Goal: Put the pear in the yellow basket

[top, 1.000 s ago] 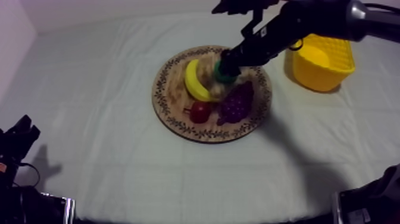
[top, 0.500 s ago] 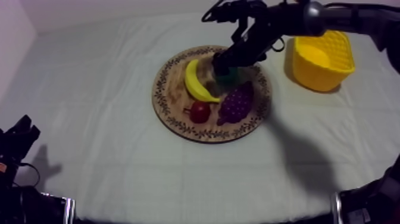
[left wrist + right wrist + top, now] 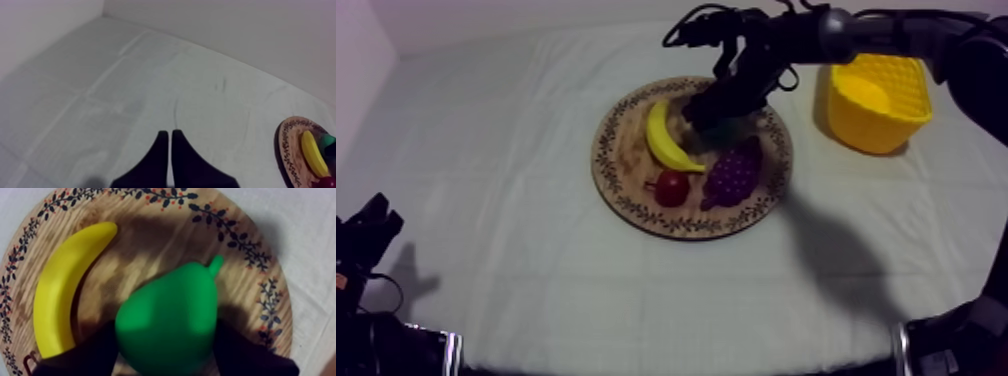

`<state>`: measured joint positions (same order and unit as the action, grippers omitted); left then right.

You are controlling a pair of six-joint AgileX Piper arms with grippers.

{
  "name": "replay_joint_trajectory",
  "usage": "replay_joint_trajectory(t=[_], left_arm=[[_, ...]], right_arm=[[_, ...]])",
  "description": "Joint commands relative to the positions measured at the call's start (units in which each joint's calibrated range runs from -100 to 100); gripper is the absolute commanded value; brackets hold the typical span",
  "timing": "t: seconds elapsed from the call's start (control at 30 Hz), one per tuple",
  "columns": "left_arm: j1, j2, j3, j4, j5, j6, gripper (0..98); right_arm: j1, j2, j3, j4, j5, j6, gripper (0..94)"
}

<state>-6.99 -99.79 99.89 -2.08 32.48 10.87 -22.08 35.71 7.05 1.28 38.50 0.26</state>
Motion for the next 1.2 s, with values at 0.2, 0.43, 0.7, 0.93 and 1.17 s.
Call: replay_joint_trajectory(t=[0.2, 0.43, 0.7, 0.93, 1.17], left_arm=[[0.0, 0.0, 0.0, 0.0, 0.0, 0.0, 0.1], [0.0, 0.0, 0.0, 0.0, 0.0, 0.0, 0.1], [0.0, 0.0, 0.0, 0.0, 0.0, 0.0, 0.1], [0.0, 0.0, 0.0, 0.0, 0.0, 0.0, 0.1], [0.0, 0.0, 0.0, 0.0, 0.0, 0.0, 0.1]], right_arm=[[-0.9, -1.6, 2.0, 1.2, -0.4, -0.9, 46.2], [-2.5, -13.7, 11.1, 3.2, -0.4, -1.7, 47.4], [-2.5, -32.3, 21.7, 3.9, 3.4, 0.3, 48.3], [3.4, -41.5, 24.1, 1.1, 8.3, 6.3, 48.5], [11.7, -42.4, 22.9, -0.7, 9.0, 10.7, 48.8]])
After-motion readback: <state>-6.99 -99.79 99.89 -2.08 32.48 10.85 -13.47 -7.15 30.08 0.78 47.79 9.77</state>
